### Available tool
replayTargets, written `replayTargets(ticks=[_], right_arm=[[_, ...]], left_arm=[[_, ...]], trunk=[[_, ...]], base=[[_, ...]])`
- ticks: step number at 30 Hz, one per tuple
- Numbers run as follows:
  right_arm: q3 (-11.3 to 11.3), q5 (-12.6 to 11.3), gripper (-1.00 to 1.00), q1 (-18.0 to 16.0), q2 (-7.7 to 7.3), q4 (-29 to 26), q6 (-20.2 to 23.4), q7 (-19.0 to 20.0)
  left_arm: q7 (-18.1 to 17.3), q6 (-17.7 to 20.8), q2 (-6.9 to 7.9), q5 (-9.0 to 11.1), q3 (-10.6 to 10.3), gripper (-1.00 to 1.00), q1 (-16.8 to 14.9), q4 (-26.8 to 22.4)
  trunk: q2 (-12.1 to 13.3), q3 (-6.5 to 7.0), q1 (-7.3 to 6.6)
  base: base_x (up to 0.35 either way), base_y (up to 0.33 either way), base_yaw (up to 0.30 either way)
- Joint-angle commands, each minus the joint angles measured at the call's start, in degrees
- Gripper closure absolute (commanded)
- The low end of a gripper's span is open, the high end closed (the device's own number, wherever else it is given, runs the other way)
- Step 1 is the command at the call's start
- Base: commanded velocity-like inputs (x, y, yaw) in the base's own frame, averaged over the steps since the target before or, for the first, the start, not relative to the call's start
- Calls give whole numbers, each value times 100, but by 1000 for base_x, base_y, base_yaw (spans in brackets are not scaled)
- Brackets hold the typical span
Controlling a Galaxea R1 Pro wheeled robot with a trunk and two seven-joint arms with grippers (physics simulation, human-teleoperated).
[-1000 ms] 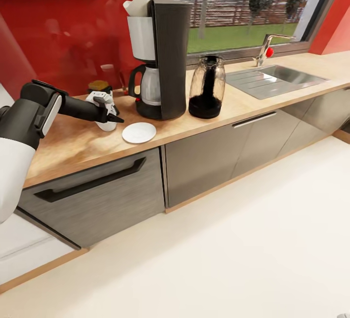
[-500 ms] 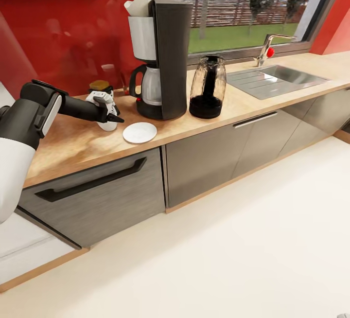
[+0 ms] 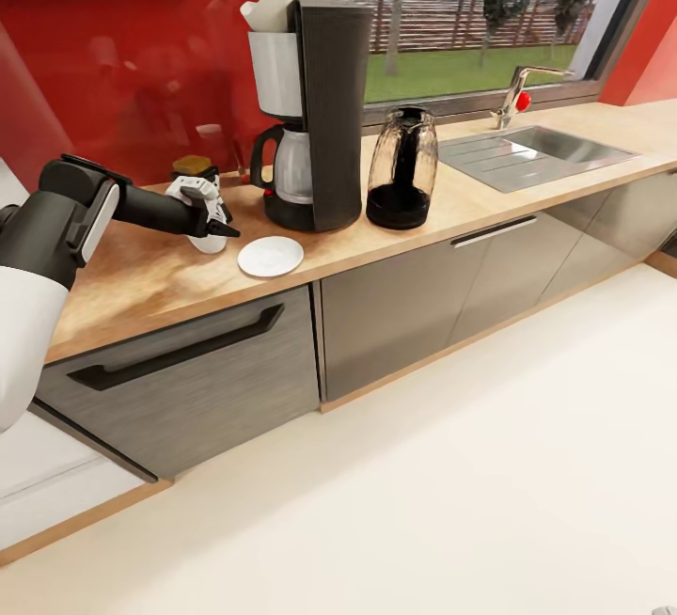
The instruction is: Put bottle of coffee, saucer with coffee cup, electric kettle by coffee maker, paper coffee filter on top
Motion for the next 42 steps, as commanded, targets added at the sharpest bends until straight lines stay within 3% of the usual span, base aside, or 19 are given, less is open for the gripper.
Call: replayTargets(ticks=[1,42], right_arm=[[27,-49,-100,-4,-2,5,18,18],[27,-49,-100,-4,-2,5,17,18]], left_arm=[[-25,32,5,-13,-11,-100,-5,-3],[-25,32,5,-13,-11,-100,-5,-17]], trunk=[[-2,-5,0],[-2,-5,0]], base=[[0,0,0],[24,7,0]])
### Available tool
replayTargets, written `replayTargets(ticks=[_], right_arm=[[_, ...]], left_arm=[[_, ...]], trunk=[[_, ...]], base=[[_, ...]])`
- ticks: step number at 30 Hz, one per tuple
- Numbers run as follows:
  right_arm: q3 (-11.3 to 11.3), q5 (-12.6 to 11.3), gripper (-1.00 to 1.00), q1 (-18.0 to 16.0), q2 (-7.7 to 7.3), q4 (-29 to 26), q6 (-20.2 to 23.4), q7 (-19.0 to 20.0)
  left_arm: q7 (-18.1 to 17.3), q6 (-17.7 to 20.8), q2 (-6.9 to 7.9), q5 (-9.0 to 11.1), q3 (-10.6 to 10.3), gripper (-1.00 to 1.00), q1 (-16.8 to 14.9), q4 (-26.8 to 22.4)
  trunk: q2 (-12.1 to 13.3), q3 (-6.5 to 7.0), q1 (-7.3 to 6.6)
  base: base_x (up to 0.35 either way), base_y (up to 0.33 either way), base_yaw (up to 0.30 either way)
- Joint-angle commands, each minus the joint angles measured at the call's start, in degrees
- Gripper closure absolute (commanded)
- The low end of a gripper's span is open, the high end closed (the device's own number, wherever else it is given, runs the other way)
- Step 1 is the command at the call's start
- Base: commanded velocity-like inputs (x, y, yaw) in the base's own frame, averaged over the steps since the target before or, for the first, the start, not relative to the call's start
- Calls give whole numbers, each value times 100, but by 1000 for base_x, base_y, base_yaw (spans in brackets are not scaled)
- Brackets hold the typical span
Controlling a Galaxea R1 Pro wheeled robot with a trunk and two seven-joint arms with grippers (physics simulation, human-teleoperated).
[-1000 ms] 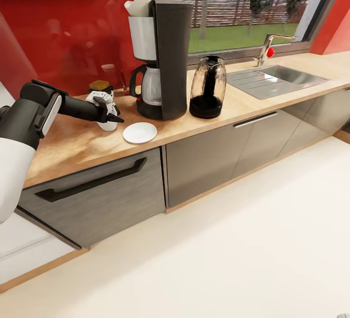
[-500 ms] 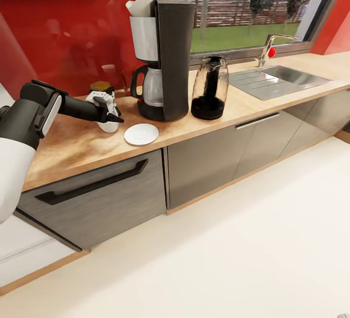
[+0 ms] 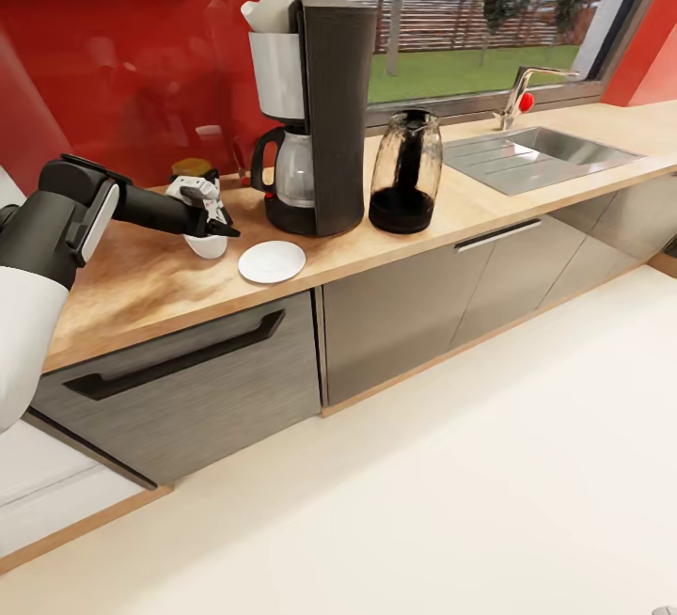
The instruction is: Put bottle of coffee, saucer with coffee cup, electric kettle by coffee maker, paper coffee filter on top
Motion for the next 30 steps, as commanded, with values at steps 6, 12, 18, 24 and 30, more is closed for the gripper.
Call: replayTargets(ticks=[6,12,18,24,30], right_arm=[[27,-49,-100,-4,-2,4,20,18],[27,-49,-100,-4,-2,4,19,18],[27,-49,-100,-3,-2,4,20,18],[27,-49,-100,-4,-2,4,18,18],[27,-49,-100,-4,-2,4,20,18]], left_arm=[[-25,32,5,-13,-18,-100,-5,8],[-25,32,5,-13,-20,-100,-5,11],[-25,32,5,-13,-54,-100,-5,11],[-25,32,5,-13,-63,-100,-5,13],[-25,32,5,-13,-64,-100,-5,13]], trunk=[[-2,-7,0],[-2,-29,0],[-2,-36,0],[-2,-72,0],[-2,-103,0]], base=[[0,0,0],[0,0,0],[0,0,0],[0,0,0],[0,0,0]])
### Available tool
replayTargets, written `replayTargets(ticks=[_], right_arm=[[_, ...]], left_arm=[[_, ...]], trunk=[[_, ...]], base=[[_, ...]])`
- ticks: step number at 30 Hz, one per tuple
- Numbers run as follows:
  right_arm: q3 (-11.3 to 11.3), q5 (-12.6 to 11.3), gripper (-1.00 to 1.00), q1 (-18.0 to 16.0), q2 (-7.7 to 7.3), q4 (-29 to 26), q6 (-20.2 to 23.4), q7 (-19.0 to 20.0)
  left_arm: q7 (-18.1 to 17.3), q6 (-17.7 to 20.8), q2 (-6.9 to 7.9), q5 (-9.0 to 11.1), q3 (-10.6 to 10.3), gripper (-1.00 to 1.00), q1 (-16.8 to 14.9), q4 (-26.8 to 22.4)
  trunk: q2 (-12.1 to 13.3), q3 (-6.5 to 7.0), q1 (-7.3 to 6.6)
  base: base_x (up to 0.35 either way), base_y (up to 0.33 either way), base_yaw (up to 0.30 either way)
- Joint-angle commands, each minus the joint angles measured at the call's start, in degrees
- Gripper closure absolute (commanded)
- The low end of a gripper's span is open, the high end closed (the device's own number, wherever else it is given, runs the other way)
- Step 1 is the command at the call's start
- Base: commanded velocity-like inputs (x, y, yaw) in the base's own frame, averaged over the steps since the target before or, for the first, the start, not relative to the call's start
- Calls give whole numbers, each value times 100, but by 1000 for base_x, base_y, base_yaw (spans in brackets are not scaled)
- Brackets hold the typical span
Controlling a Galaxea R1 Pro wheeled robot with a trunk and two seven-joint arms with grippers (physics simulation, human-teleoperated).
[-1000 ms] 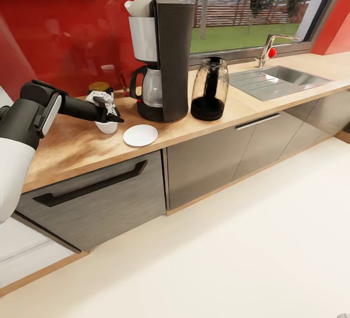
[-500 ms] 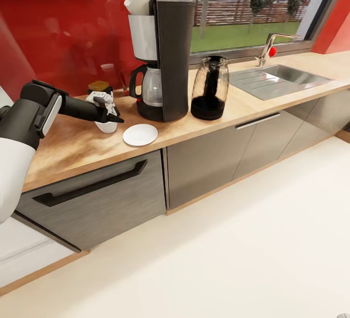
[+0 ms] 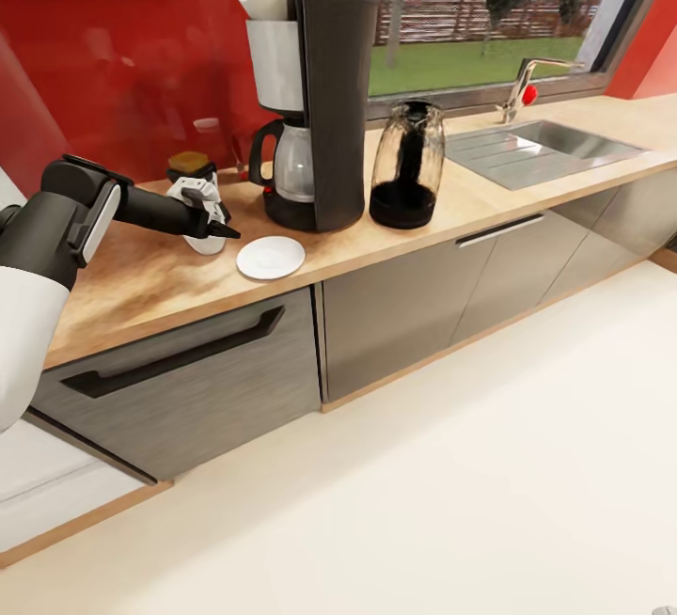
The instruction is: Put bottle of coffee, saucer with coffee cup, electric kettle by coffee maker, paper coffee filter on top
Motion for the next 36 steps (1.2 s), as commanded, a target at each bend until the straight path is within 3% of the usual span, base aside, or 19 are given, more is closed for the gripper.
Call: replayTargets(ticks=[1,36], right_arm=[[26,-49,-100,-4,-2,5,17,18],[26,-49,-100,-4,-2,5,20,18]], left_arm=[[-25,32,5,-13,-11,-100,-5,-5],[-25,32,5,-13,-18,-100,-5,-12]], trunk=[[-2,-6,0],[-2,-45,0]], base=[[0,0,0],[0,0,0]])
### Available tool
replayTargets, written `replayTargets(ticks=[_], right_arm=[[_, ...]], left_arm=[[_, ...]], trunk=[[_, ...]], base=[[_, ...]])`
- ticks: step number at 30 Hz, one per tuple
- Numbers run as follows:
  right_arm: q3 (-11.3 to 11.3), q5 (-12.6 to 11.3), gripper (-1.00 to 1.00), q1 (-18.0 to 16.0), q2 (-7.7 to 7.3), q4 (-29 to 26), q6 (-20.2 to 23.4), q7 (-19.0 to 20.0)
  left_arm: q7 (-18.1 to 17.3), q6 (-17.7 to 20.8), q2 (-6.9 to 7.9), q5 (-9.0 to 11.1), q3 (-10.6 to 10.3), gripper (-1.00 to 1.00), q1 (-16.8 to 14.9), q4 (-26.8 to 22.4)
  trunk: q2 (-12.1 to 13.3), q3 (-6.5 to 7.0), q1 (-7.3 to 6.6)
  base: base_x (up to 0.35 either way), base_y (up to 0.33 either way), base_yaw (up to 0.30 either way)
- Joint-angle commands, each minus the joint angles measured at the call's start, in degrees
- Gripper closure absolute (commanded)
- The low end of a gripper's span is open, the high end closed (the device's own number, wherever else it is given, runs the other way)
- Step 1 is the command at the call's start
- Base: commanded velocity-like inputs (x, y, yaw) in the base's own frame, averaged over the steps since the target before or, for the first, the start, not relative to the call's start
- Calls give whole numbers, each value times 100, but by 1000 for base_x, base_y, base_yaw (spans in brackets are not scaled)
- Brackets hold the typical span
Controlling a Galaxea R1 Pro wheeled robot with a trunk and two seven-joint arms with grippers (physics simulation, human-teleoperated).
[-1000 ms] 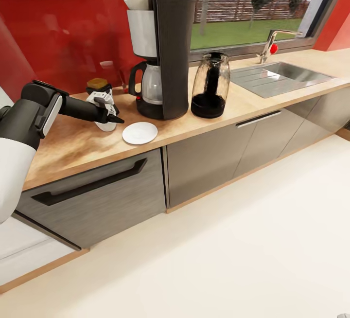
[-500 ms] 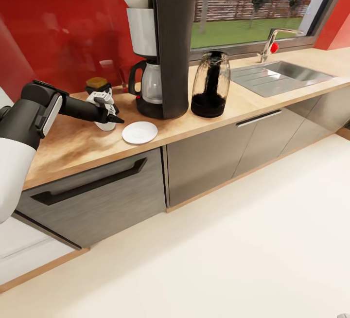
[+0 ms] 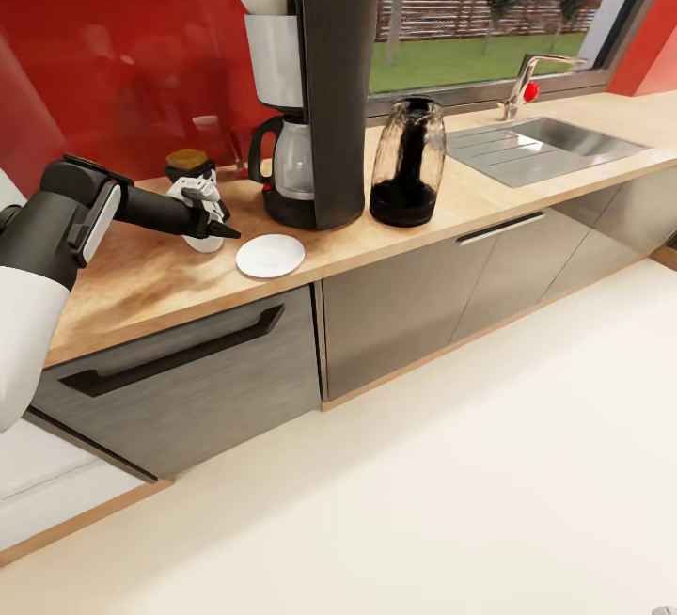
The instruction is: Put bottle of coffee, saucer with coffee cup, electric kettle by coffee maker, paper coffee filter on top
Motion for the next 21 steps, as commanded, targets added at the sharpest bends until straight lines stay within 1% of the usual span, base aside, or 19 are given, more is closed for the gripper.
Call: replayTargets(ticks=[1,7,8,21], right_arm=[[26,-49,-100,-4,-2,5,18,18],[26,-49,-100,-4,-2,5,14,18],[26,-49,-100,-4,-2,5,15,18],[26,-49,-100,-4,-2,5,18,18]], left_arm=[[-25,31,5,-15,-11,-100,-5,-2],[-25,31,5,-15,-13,-100,-5,-2],[-25,31,5,-15,-12,100,-5,-3],[-25,40,5,-15,-5,100,-5,-49]], trunk=[[-2,-4,0],[-2,-4,0],[-2,-4,0],[-2,-4,0]], base=[[0,0,0],[0,0,0],[0,0,0],[0,0,0]])
